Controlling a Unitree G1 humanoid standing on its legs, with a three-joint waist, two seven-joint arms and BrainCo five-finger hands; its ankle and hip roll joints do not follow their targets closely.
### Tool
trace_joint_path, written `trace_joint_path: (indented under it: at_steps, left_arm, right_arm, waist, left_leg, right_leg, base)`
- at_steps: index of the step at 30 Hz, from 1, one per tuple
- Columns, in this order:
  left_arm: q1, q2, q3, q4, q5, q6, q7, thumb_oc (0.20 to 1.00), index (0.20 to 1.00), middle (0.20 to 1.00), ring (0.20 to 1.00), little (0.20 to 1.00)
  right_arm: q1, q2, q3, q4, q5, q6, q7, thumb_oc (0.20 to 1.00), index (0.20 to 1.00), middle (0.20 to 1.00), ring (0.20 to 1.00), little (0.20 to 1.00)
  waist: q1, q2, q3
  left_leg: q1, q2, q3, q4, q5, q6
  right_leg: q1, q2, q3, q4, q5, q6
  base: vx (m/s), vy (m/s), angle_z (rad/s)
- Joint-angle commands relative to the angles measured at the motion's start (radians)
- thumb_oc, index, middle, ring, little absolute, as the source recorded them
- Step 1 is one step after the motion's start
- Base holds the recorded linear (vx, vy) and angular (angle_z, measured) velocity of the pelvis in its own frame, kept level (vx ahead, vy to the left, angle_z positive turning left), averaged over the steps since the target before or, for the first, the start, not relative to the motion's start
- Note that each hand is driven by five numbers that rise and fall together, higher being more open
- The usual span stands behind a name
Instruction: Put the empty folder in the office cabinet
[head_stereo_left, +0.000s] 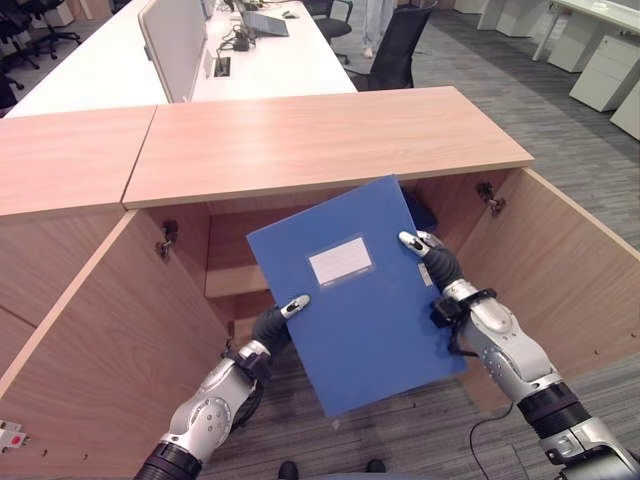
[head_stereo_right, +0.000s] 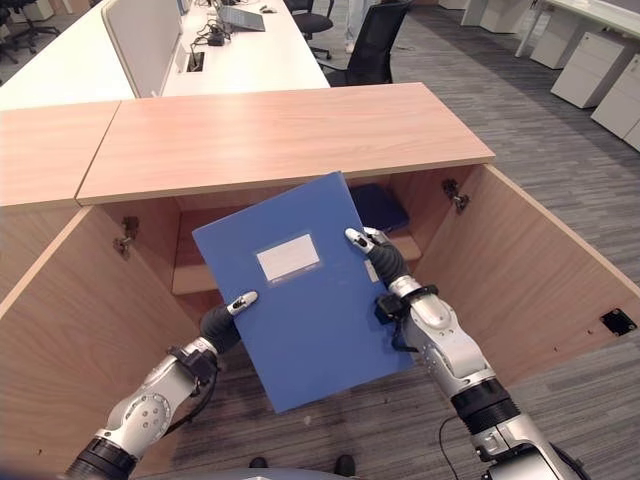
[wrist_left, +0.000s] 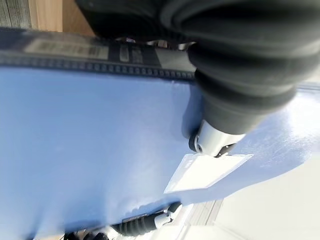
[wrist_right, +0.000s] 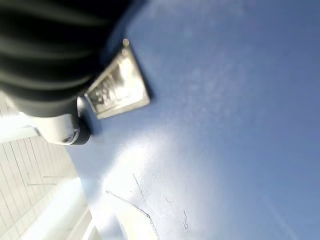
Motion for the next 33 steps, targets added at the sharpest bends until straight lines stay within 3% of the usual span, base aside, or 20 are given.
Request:
trace_joint_path:
  at_steps: [1, 6, 8, 13, 19, 20, 22, 24, 26, 29, 33]
  left_arm:
    - [-0.148, -0.033, -0.149, -0.052, 0.046, 0.01, -0.064, 0.2, 0.2, 0.2, 0.2, 0.2]
    - [-0.152, 0.005, -0.166, -0.053, 0.081, 0.02, -0.068, 0.2, 0.2, 0.2, 0.2, 0.2]
    - [-0.15, 0.007, -0.165, -0.049, 0.087, 0.02, -0.068, 0.2, 0.2, 0.2, 0.2, 0.2]
    - [-0.105, -0.006, -0.114, -0.043, 0.058, 0.016, -0.035, 0.2, 0.2, 0.2, 0.2, 0.2]
    - [0.105, -0.025, 0.092, 0.115, 0.053, 0.058, -0.032, 0.2, 0.2, 0.2, 0.2, 0.2]
    - [0.104, -0.025, 0.092, 0.115, 0.053, 0.058, -0.032, 0.2, 0.2, 0.2, 0.2, 0.2]
    - [0.196, -0.054, 0.201, 0.26, 0.111, 0.08, -0.051, 0.2, 0.2, 0.2, 0.2, 0.2]
    - [0.22, -0.084, 0.254, 0.332, 0.145, 0.075, -0.035, 0.2, 0.2, 0.2, 0.2, 0.2]
    - [0.223, -0.095, 0.267, 0.347, 0.15, 0.072, -0.03, 0.2, 0.2, 0.2, 0.2, 0.2]
    - [0.164, -0.134, 0.273, 0.407, 0.184, 0.043, 0.019, 0.2, 0.2, 0.2, 0.2, 0.2]
    - [0.132, -0.151, 0.242, 0.386, 0.173, 0.04, 0.028, 0.2, 0.2, 0.2, 0.2, 0.2]
  right_arm:
    - [-0.089, 0.1, 0.084, -0.069, 0.06, -0.039, 0.053, 0.2, 0.2, 0.2, 0.2, 0.2]
    - [-0.082, 0.088, 0.102, -0.063, 0.077, -0.018, 0.07, 0.2, 0.2, 0.2, 0.2, 0.2]
    - [-0.081, 0.084, 0.11, -0.056, 0.092, -0.01, 0.078, 1.0, 1.0, 1.0, 1.0, 1.0]
    - [-0.035, 0.068, 0.085, -0.04, 0.163, 0.011, 0.059, 1.0, 1.0, 1.0, 1.0, 1.0]
    - [0.171, 0.116, -0.193, 0.019, 0.213, -0.018, -0.015, 1.0, 1.0, 1.0, 1.0, 1.0]
    - [0.171, 0.116, -0.193, 0.019, 0.213, -0.018, -0.015, 1.0, 1.0, 1.0, 1.0, 1.0]
    - [0.234, 0.145, -0.335, 0.111, 0.194, -0.025, -0.053, 1.0, 1.0, 1.0, 1.0, 1.0]
    - [0.251, 0.161, -0.393, 0.186, 0.173, -0.023, -0.079, 1.0, 1.0, 1.0, 1.0, 1.0]
    - [0.253, 0.163, -0.405, 0.214, 0.159, -0.021, -0.091, 1.0, 1.0, 1.0, 1.0, 1.0]
    - [0.214, 0.184, -0.391, 0.609, 0.059, 0.034, -0.123, 1.0, 1.0, 1.0, 1.0, 1.0]
    - [0.215, 0.211, -0.327, 0.809, -0.034, 0.077, -0.095, 1.0, 1.0, 1.0, 1.0, 1.0]
  waist:
    - [-0.006, -0.035, -0.031]
    - [-0.005, -0.032, -0.034]
    - [-0.004, -0.032, -0.034]
    - [-0.002, -0.035, -0.03]
    - [0.002, -0.029, -0.029]
    - [0.0, -0.03, -0.032]
    - [0.003, -0.025, -0.035]
    - [0.006, -0.021, -0.032]
    - [0.005, -0.021, -0.033]
    - [0.013, -0.024, -0.021]
    - [0.02, -0.026, -0.004]
  left_leg:
    - [0.001, 0.004, -0.015, 0.002, -0.089, -0.024]
    - [0.001, 0.005, -0.015, 0.002, -0.088, -0.026]
    - [0.001, 0.005, -0.016, 0.002, -0.088, -0.027]
    - [-0.002, 0.006, -0.018, 0.002, -0.084, -0.03]
    - [0.002, 0.01, -0.021, 0.002, -0.087, -0.03]
    - [-0.002, 0.009, -0.023, 0.002, -0.085, -0.03]
    - [-0.003, 0.012, -0.03, 0.002, -0.083, -0.03]
    - [-0.001, 0.016, -0.035, 0.002, -0.084, -0.033]
    - [-0.006, 0.015, -0.039, 0.002, -0.081, -0.033]
    - [-0.02, 0.033, -0.073, 0.002, -0.063, -0.054]
    - [-0.019, 0.058, -0.103, 0.002, -0.05, -0.072]
  right_leg:
    - [0.021, -0.034, -0.043, 0.007, -0.058, 0.086]
    - [0.021, -0.033, -0.045, 0.007, -0.059, 0.086]
    - [0.022, -0.033, -0.047, 0.007, -0.059, 0.086]
    - [0.02, -0.032, -0.051, 0.007, -0.058, 0.086]
    - [0.026, -0.027, -0.057, 0.007, -0.059, 0.085]
    - [0.022, -0.029, -0.058, 0.007, -0.058, 0.086]
    - [0.024, -0.025, -0.064, 0.007, -0.061, 0.084]
    - [0.029, -0.022, -0.067, 0.007, -0.066, 0.081]
    - [0.026, -0.022, -0.069, 0.007, -0.066, 0.08]
    - [0.035, -0.005, -0.101, 0.007, -0.083, 0.064]
    - [0.05, 0.016, -0.119, 0.007, -0.104, 0.046]
  base:
    - [0.0, 0.0, 0.0]
    - [0.0, 0.0, 0.0]
    - [0.0, 0.0, 0.0]
    - [0.0, 0.0, 0.0]
    - [-0.01, -0.011, 0.02]
    - [0.0, 0.0, 0.0]
    - [0.0, -0.038, 0.04]
    - [-0.02, -0.051, 0.09]
    - [-0.03, -0.048, 0.1]
    - [-0.06, -0.166, 0.13]
    - [-0.01, -0.144, 0.23]
